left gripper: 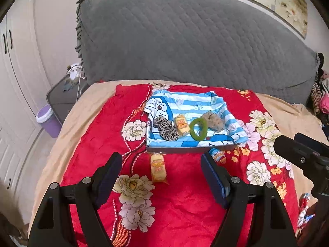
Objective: Organize objects
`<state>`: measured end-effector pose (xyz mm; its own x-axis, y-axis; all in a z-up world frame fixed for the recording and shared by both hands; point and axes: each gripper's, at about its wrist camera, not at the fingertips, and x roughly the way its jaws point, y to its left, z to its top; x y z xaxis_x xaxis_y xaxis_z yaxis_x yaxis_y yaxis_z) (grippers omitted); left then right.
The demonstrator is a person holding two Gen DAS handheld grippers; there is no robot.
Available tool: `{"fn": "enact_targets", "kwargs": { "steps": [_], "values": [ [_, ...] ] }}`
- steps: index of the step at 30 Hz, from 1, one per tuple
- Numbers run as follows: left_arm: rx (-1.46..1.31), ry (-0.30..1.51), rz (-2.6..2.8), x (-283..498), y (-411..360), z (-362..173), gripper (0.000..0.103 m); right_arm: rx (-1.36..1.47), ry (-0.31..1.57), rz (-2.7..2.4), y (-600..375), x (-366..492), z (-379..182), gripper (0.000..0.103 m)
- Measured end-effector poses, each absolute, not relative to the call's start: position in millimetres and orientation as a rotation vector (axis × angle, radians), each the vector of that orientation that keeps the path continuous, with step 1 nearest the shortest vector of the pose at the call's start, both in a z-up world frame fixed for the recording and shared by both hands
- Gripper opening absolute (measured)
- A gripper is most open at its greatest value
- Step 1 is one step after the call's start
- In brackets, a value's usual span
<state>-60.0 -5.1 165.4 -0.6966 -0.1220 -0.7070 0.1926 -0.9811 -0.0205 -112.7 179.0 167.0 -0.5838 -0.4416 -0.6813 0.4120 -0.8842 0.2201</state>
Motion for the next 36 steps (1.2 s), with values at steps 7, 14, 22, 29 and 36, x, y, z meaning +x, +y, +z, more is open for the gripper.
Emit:
{"fn": "enact_targets", "kwargs": {
  "steps": [7,14,22,29,36],
  "values": [
    [1.141,0.153,-2.758,-39,-2,156,0.079,1.065,-0.005,-2.445,181,-92,157,0.102],
    [1.146,0.163,-2.766,-24,1,133,0.079,1.105,0.036,-2.45,180,-80,132,0.102],
    [1.183,0.191,-2.759,-2,7,104,0.079,1.125,0.031,-2.427,183,-68,114,0.102],
    [1.23,0.16,-2.741,6,14,83,0.079,1.179,0.045,-2.412,185,-62,96,0.102],
    [1.223,0.161,-2.741,3,11,69,0.079,1.255,0.053,-2.379,188,-63,63,0.102]
  ]
}}
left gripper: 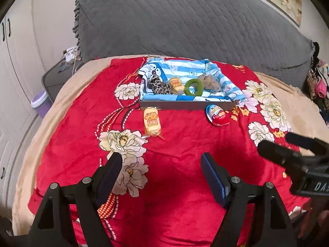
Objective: Organize objects
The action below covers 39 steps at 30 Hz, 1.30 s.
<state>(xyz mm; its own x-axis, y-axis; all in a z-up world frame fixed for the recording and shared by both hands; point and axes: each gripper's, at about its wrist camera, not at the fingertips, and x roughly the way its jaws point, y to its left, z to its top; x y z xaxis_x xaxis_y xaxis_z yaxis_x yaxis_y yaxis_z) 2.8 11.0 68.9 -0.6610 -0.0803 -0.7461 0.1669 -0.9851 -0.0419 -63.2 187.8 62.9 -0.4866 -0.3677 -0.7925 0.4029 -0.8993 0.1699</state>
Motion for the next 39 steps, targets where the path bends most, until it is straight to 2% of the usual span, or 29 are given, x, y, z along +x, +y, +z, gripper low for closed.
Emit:
{"fn": "enact_targets", "kwargs": {
  "steps": [12,39],
  "values": [
    [1.271,0.179,-2.715,-19,5,36,0.079,1.329,0.042,-2.358,189,-76,26,0.102],
    [1.308,0.257,-2.662,-63,-17,-4,0.079,1.366,0.066,-2.38,177,-114,-4,0.102]
  ]
}}
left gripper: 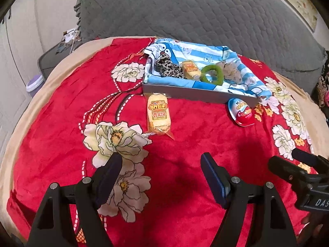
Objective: Organize objects
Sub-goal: 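Reach the left tool to the wrapped bread roll while the right tool reaches the Kinder egg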
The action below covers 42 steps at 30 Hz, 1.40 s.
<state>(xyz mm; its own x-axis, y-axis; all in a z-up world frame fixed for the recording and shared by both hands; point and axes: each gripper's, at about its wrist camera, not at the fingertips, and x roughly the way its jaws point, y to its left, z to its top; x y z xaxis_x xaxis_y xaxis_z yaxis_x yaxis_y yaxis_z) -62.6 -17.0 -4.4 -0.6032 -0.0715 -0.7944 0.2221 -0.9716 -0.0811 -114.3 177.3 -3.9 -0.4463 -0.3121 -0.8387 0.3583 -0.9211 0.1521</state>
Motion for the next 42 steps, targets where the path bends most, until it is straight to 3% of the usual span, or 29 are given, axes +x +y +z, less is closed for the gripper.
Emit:
{"fn": "enact_targets", "kwargs": {
  "steps": [21,42],
  "values": [
    [1.344,0.229,-2.652,-105,-21,-26,0.079,1.364,0.097,-2.399,160,-161,-27,0.102],
    [1.378,0.324,-2.581,-145,-46,-47,0.079,1.345,0.129,-2.428,152,-192,-37,0.102]
  ]
}}
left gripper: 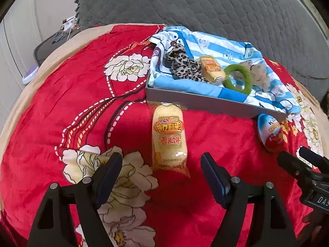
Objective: Organize objects
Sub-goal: 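Reach the left tool to the wrapped bread roll while the right tool reaches the Kinder egg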
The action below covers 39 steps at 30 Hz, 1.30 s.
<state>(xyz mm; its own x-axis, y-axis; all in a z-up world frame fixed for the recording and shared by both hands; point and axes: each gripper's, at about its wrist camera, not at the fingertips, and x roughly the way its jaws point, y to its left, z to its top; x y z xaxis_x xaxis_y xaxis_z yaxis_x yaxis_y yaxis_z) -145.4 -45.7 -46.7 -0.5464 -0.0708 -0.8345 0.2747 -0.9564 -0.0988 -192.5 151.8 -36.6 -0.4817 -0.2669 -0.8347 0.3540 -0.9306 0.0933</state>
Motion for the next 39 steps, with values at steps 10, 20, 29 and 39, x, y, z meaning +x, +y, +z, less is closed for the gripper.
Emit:
{"fn": "enact_targets", "kwargs": {
  "steps": [10,20,29,39],
  "values": [
    [1.381,0.329,-2.584,-163,-51,-57,0.079,1.346,0.162,-2.433,145,-211,-48,0.102],
    [1.388,0.297,-2.596,-176,-47,-63,0.079,1.357,0.157,-2.443,144,-225,-58,0.102],
    [1.394,0.306,-2.584,-184,-52,-70,0.079,1.361,0.184,-2.451,142,-233,-64,0.102],
    [1.383,0.324,-2.583,-189,-57,-71,0.079,1.355,0.222,-2.438,136,-238,-70,0.102]
  ]
}}
